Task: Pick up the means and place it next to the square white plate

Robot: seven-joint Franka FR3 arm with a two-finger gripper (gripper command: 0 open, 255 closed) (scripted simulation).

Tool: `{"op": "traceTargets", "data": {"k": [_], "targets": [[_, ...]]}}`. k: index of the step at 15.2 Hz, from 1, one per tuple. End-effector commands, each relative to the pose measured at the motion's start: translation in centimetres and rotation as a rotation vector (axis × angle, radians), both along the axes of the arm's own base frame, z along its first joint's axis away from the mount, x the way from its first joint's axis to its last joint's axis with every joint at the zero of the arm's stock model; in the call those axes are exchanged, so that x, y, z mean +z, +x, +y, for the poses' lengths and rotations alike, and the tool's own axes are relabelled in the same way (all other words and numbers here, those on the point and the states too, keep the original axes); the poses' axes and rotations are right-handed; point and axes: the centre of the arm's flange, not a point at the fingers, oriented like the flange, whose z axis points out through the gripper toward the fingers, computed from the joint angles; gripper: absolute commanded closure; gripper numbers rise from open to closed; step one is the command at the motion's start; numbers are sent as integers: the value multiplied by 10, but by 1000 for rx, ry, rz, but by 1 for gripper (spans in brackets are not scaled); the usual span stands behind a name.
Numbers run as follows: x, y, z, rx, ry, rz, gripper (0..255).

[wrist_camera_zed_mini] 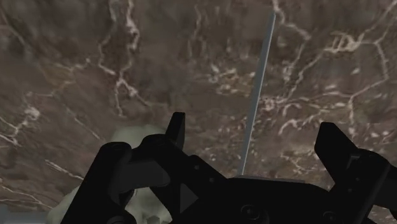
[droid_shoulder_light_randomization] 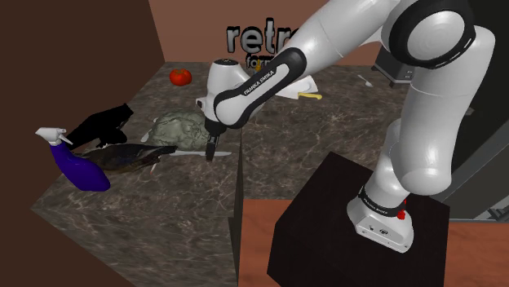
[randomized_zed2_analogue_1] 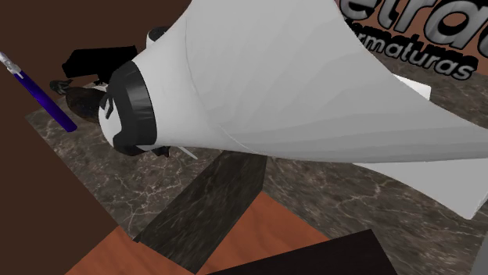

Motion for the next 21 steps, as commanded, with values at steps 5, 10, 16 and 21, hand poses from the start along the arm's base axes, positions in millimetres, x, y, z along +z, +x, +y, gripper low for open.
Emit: {"op": "traceTargets", "data": {"k": [5, 10, 16, 21], "targets": [[-5, 1, 2, 0, 0, 0, 0], [-5, 1, 2, 0, 0, 0, 255], [-5, 2, 2, 0, 0, 0, 255], [11, 1, 2, 0, 0, 0, 255]]}}
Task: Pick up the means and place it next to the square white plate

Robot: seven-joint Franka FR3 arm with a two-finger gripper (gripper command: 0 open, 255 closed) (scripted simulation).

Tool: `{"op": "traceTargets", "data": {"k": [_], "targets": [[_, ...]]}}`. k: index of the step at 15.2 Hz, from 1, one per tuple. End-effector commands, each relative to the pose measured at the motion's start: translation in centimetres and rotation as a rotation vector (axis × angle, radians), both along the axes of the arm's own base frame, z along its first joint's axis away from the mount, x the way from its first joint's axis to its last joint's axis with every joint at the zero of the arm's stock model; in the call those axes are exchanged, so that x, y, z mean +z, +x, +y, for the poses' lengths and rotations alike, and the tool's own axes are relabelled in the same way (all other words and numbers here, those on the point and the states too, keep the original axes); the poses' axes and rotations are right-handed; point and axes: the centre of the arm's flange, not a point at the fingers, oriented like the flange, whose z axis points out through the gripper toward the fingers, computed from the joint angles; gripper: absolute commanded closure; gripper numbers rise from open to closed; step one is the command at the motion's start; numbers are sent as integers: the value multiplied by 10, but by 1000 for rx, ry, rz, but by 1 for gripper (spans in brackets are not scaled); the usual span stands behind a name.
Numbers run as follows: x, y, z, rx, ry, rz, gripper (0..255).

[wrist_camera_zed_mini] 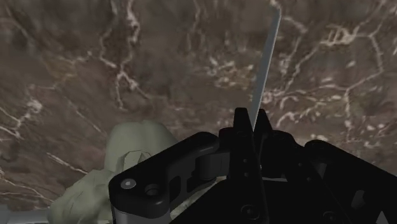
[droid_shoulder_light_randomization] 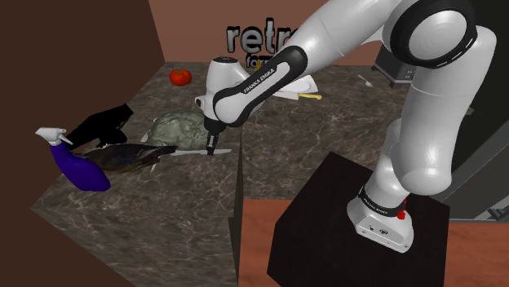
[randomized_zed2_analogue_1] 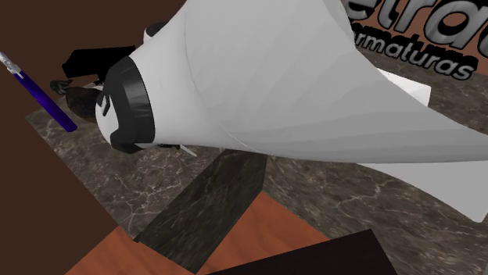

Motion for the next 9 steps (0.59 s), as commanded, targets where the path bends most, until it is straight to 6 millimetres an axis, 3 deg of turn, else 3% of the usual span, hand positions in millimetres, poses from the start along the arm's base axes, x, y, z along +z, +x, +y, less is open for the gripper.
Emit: {"op": "traceTargets", "data": {"k": [1, 9], "targets": [[9, 0, 0, 0, 0, 0, 255], [52, 0, 0, 0, 0, 0, 255]]}}
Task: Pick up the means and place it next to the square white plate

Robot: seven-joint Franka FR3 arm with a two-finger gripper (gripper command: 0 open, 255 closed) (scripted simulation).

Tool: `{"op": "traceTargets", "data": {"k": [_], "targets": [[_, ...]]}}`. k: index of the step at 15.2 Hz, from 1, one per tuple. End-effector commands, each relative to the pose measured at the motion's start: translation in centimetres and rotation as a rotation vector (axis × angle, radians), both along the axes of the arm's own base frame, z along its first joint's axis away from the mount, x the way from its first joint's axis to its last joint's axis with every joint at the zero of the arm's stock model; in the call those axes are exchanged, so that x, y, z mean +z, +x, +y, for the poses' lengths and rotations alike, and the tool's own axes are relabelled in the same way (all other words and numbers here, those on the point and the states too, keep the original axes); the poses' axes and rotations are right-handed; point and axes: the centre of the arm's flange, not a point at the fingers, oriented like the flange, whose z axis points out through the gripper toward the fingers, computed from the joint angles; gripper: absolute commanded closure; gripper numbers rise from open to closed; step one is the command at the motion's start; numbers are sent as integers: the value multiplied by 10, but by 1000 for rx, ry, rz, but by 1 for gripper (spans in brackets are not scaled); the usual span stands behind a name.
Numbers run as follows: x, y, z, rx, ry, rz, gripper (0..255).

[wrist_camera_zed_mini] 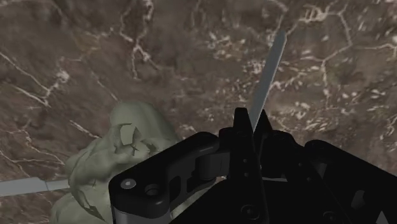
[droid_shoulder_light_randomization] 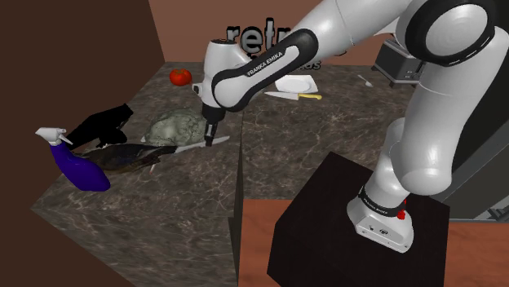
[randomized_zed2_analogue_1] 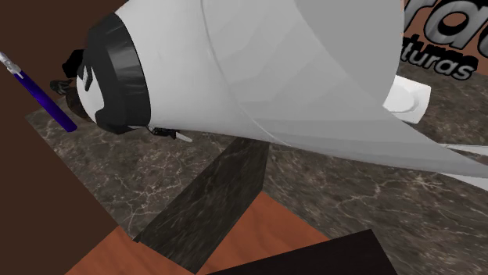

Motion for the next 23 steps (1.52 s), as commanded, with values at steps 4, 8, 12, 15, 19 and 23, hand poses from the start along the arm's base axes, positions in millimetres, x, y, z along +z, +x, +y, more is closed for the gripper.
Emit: {"op": "traceTargets", "data": {"k": [4, 8, 12, 15, 19, 23], "targets": [[27, 0, 1, 0, 0, 0, 255], [40, -3, -12, 0, 0, 0, 255], [40, -15, -64, 0, 0, 0, 255], [40, -24, -102, 0, 0, 0, 255], [40, -36, -154, 0, 0, 0, 255], [41, -47, -205, 0, 0, 0, 255]]}}
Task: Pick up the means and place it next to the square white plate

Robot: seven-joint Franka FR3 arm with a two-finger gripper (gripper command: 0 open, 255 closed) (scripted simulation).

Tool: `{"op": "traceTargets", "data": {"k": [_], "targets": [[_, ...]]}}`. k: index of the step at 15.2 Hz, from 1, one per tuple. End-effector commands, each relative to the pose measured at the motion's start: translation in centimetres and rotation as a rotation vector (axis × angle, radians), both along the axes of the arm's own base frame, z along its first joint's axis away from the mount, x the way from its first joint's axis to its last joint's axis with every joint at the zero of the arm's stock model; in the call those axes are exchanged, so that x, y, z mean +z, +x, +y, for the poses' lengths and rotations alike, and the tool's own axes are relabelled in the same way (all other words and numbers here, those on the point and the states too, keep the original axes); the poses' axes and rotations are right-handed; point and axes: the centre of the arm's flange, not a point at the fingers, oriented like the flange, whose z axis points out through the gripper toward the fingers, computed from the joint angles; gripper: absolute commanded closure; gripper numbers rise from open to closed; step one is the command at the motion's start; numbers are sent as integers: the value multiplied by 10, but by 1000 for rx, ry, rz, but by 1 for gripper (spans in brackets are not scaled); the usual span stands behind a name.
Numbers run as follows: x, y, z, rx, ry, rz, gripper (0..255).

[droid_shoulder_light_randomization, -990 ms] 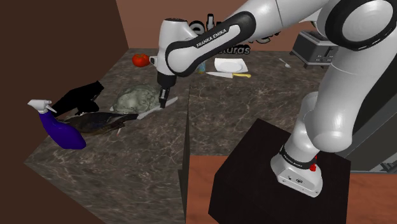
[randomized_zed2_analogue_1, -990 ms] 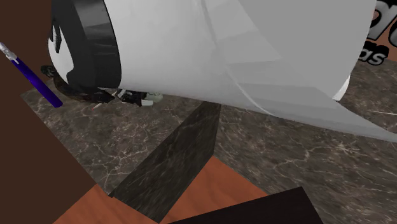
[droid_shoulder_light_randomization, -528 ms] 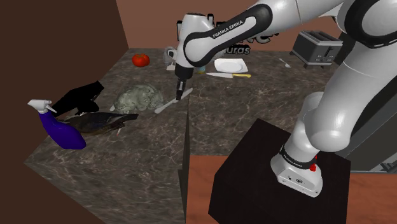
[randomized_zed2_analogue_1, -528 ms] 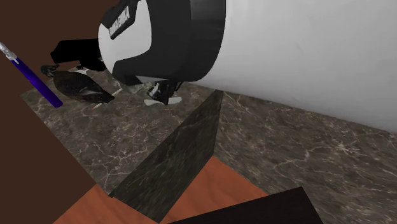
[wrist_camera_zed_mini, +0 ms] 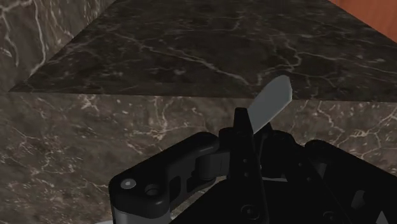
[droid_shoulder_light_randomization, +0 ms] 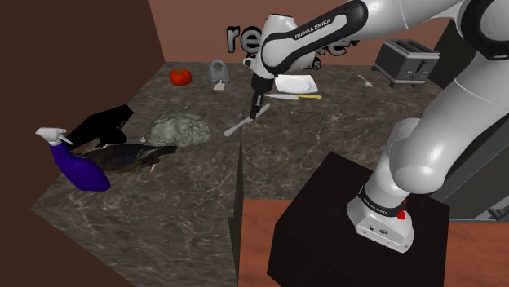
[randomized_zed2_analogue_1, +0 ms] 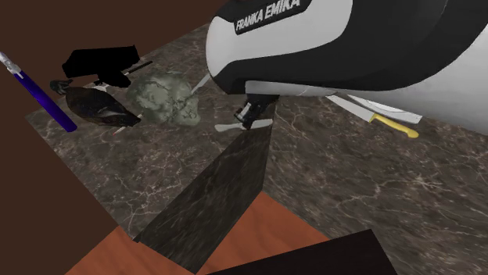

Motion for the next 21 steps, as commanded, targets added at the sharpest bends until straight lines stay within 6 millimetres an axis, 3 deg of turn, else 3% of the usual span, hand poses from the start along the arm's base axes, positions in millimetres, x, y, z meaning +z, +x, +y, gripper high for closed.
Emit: {"op": "traceTargets", "data": {"k": [1, 21], "targets": [[1, -3, -26, 1, 0, 0, 255], [1, -62, -283, 1, 0, 0, 255]]}}
